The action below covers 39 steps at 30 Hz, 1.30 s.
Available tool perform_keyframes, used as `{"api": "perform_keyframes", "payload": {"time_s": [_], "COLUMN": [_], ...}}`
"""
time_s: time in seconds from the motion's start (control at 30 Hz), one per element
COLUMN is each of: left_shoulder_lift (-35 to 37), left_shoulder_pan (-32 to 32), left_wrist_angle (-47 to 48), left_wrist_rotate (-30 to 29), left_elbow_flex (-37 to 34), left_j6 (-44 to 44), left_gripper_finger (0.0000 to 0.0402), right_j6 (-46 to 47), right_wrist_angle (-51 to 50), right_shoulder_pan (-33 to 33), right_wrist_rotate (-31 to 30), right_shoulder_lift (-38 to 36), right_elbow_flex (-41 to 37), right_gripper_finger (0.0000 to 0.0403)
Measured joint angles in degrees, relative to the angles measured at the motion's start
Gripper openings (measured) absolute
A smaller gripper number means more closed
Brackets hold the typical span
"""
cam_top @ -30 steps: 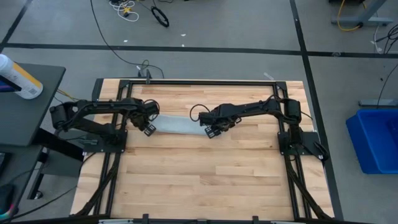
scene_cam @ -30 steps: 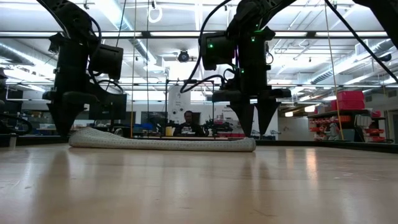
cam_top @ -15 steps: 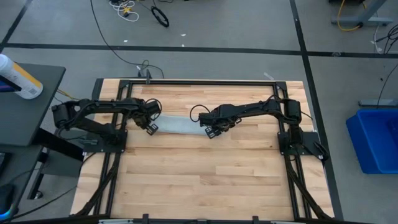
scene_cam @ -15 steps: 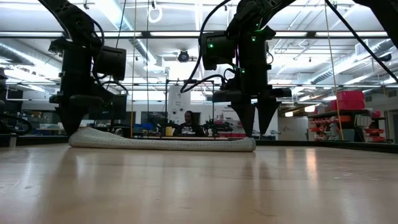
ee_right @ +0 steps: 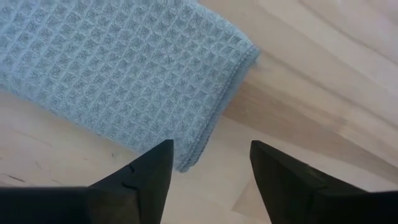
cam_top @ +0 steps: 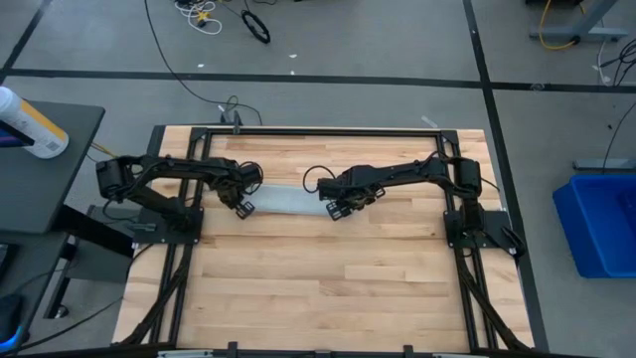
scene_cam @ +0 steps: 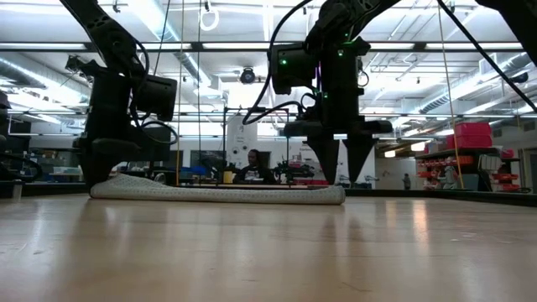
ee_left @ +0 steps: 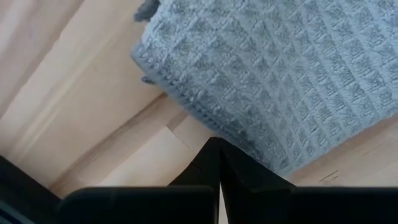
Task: Fold microfiber towels
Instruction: Fold the gray microfiber towel
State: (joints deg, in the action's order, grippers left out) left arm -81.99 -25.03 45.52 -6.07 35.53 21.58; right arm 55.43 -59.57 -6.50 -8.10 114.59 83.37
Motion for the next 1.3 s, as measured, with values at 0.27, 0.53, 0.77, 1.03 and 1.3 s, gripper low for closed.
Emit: {"api": "perform_keyframes", "payload": {"time_s": [0.27, 0.53, 0.77, 1.03, 1.3], "left_shoulder_lift": [-0.03, -0.1, -0.1, -0.12, -0.14], "left_shoulder_pan": [-0.01, -0.03, -0.03, -0.03, -0.03], "left_wrist_angle": [-0.65, -0.95, -1.05, -1.14, -1.36], "left_wrist_rotate": [0.15, 0.24, 0.22, 0.13, 0.07], "left_elbow_flex": [-0.11, -0.17, -0.2, -0.2, -0.22], "left_j6": [-1.67, -2.96, -3.55, -3.54, -3.59], "left_gripper_finger": [0.0001, 0.0001, 0.0, 0.0, 0.0], "right_j6": [1.35, 2.06, 3.69, 4.35, 3.47], "right_wrist_angle": [4.67, 9.04, 14.09, 15.85, 16.75], "right_shoulder_pan": [-0.44, -0.52, -0.66, -2.92, -3.08], "right_wrist_rotate": [1.09, 4.66, 6.48, 8.17, 7.36], "right_shoulder_lift": [0.39, -0.05, 0.2, 0.31, 0.37], "right_elbow_flex": [-2.45, -9.72, -9.54, -9.66, -9.66], "right_gripper_finger": [0.0212, 0.0228, 0.0212, 0.0228, 0.0158]}}
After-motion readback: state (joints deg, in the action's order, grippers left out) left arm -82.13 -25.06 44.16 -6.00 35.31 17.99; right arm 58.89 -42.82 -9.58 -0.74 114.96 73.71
